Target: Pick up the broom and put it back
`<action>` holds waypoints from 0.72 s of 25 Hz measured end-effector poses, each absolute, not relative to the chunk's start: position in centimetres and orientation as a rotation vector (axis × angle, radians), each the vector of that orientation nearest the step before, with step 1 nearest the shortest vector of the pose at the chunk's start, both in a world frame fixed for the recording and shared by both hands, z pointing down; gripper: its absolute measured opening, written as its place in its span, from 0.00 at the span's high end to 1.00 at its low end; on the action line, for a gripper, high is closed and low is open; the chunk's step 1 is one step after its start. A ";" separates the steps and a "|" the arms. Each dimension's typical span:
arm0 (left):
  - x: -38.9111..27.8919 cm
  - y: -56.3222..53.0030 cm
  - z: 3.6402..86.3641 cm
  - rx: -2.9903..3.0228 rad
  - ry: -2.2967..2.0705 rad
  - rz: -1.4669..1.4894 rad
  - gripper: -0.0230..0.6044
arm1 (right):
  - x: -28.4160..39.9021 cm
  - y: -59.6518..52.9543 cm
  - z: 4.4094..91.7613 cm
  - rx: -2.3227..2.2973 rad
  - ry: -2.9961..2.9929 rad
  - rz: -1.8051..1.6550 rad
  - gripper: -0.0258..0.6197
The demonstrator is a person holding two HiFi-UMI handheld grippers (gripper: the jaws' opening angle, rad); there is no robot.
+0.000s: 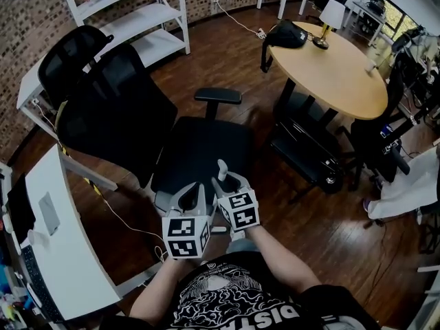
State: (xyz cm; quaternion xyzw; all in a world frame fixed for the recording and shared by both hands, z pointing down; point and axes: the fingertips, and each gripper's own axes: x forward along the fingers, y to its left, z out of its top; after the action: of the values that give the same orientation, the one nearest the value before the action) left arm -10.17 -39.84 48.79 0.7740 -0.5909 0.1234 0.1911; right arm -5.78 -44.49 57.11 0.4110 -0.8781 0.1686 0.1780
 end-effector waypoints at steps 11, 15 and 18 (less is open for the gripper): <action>-9.1 -39.8 48.8 2.184 -1.645 0.340 0.95 | -4.7 -44.7 56.8 1.169 -2.506 0.458 0.75; -9.0 -39.6 49.0 2.183 -1.640 0.346 0.95 | -4.3 -44.5 57.0 1.175 -2.499 0.469 0.73; -8.9 -39.6 49.0 2.185 -1.638 0.349 0.95 | -4.2 -44.2 57.2 1.170 -2.498 0.474 0.72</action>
State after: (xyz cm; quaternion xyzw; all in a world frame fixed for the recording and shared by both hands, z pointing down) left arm -8.86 -39.58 48.99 0.7788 -0.5837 0.1244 0.1929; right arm -4.18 -44.20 57.15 0.4121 -0.8793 0.1670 0.1705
